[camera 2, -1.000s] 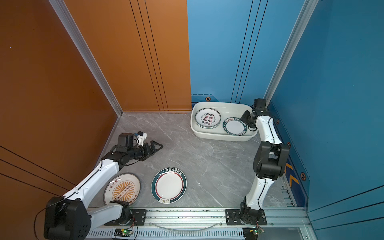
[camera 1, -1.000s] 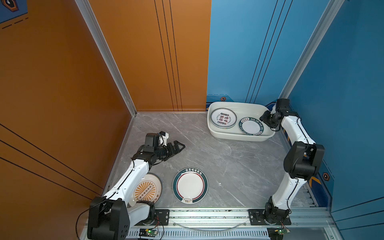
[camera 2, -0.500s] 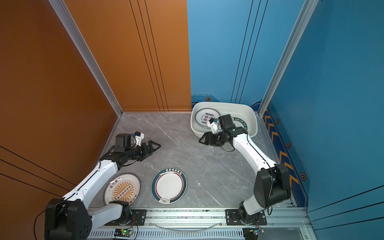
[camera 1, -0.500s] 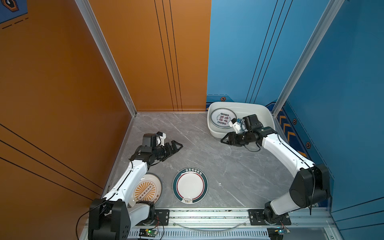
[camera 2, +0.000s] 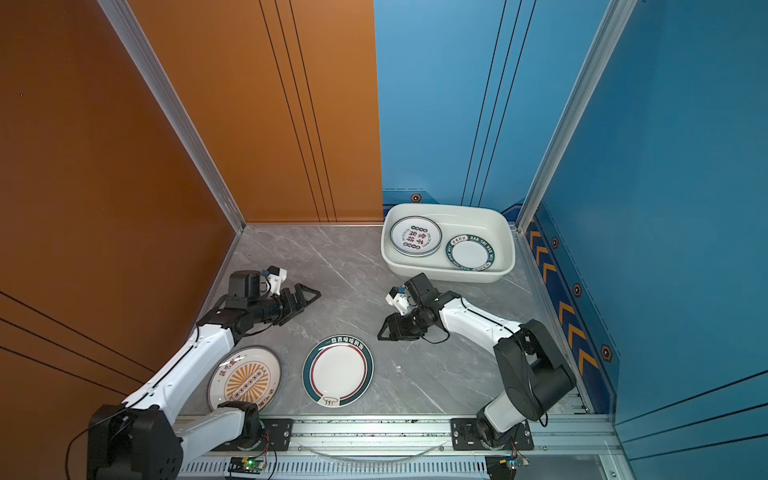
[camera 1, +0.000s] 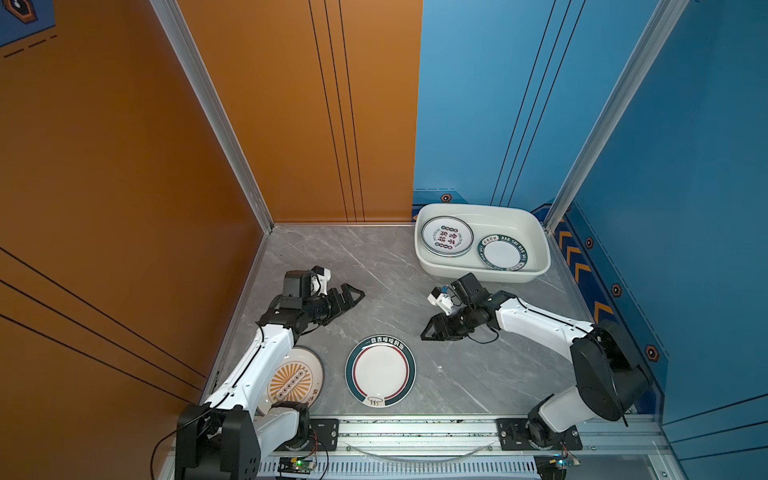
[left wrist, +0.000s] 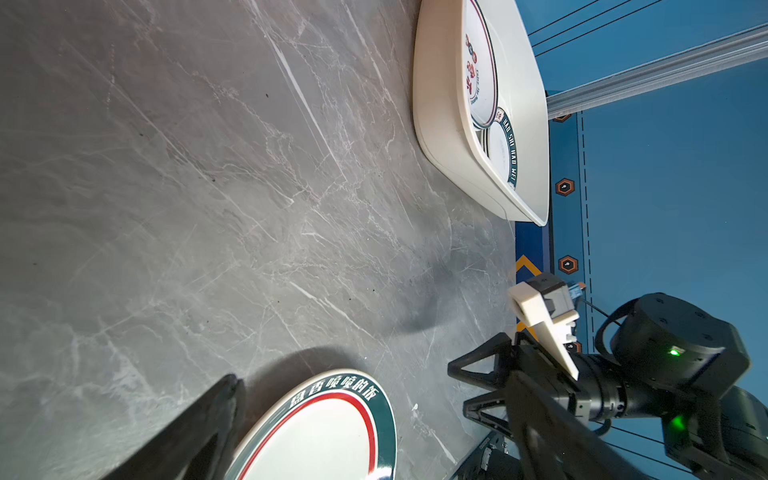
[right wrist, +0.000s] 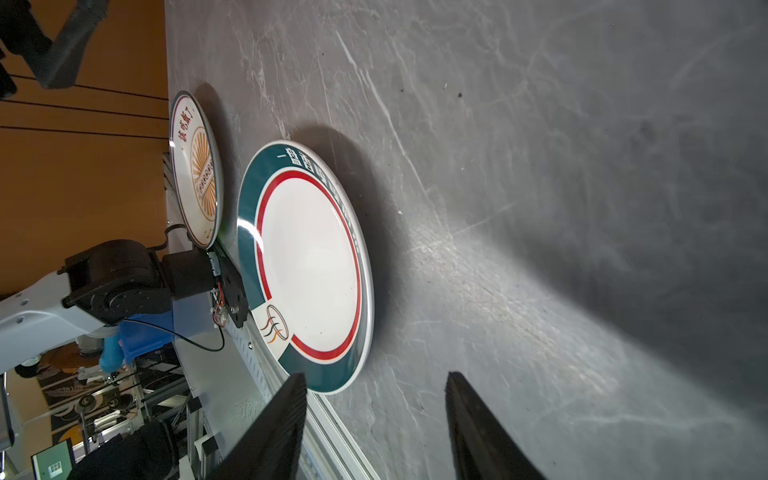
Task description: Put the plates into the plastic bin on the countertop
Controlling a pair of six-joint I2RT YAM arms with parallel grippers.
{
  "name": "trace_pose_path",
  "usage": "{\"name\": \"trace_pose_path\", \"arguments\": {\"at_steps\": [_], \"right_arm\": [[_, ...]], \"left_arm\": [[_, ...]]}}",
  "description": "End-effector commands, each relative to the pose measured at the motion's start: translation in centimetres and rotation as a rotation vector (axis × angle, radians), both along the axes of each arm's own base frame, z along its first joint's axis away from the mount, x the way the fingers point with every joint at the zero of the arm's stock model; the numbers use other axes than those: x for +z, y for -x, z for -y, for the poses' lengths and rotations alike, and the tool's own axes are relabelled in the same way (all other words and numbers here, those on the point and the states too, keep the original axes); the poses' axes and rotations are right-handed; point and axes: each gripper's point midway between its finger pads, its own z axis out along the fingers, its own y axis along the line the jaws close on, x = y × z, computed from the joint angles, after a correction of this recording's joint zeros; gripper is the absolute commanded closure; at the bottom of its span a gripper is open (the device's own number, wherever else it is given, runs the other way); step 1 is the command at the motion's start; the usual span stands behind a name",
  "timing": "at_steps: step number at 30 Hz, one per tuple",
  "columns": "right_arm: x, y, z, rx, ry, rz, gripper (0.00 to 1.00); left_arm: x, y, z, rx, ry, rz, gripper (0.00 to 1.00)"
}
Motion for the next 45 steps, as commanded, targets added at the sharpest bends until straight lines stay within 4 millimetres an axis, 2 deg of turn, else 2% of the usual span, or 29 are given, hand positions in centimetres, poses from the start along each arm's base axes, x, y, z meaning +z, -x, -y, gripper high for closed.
{"name": "trace_pose_path", "arguments": {"at_steps": [1,13,22,26,27,40,45], "right_arm": [[-0.9,0.3,-1.1,0.021,-0.020,-0.018,0.45],[-3.1,2.6,-3.3,0.082,-0.032,-0.119,0.54],[-4.8,2.9,-4.4,0.074,-0.019,-0.164,0.59],[-4.8,2.6,-4.6,0.071,-0.020,-0.163,0.64],[-4.8,3.4,-5.3,0.100,-0.017,-0.163,0.65],[-5.4,3.7,-6.1,0.115,0.011,-0.170,0.74],[-5.8,3.5,-6.3,0.101,0.020,-0.178,0.84]], "left_arm": [[-0.2,0.6,0.0,-0.004,0.018,-0.017,0.00],[-0.2,0.5,-0.1,-0.002,0.016,-0.018,0.00],[-0.1,0.5,-0.1,-0.002,0.017,-0.017,0.00],[-0.3,0.5,-0.2,-0.002,0.013,-0.019,0.00],[-0.3,0.5,-0.3,-0.001,0.013,-0.019,0.00],[-0.6,0.7,-0.6,0.006,0.015,-0.024,0.00],[-0.8,0.8,-0.7,0.009,0.017,-0.027,0.00]]}}
